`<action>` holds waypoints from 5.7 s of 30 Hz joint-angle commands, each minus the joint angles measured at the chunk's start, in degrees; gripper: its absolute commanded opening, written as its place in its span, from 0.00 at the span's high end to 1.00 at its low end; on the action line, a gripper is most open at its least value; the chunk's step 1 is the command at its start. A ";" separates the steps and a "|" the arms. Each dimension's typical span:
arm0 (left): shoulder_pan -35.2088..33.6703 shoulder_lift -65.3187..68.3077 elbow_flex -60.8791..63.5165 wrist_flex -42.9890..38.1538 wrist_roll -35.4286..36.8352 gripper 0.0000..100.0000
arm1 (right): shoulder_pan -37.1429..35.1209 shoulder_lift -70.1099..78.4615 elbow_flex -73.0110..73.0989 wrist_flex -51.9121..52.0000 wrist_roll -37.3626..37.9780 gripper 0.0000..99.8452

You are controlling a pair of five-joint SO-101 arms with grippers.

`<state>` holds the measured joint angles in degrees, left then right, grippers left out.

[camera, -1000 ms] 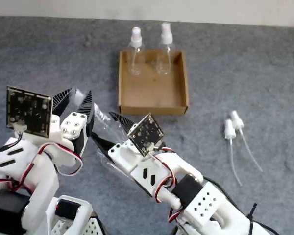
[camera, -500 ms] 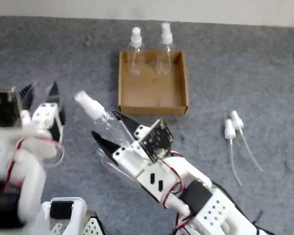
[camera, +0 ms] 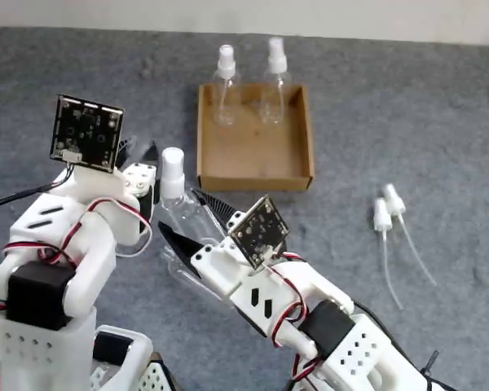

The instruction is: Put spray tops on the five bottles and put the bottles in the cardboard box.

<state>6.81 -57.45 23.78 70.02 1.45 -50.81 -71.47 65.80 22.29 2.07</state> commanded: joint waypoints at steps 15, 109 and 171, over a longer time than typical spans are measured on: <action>-4.53 3.74 -12.00 -1.32 -0.62 0.95 | -0.22 0.48 -0.57 0.22 -0.09 1.00; -18.68 -33.27 51.65 -25.85 -0.62 0.85 | 25.89 85.93 -69.05 1.19 0.26 1.00; -18.68 -33.27 51.82 -25.58 -0.62 0.85 | 22.81 75.65 -76.53 24.84 -3.69 0.70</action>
<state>-11.30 -90.95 75.91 45.67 1.36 -27.43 12.92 -7.08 39.25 -1.01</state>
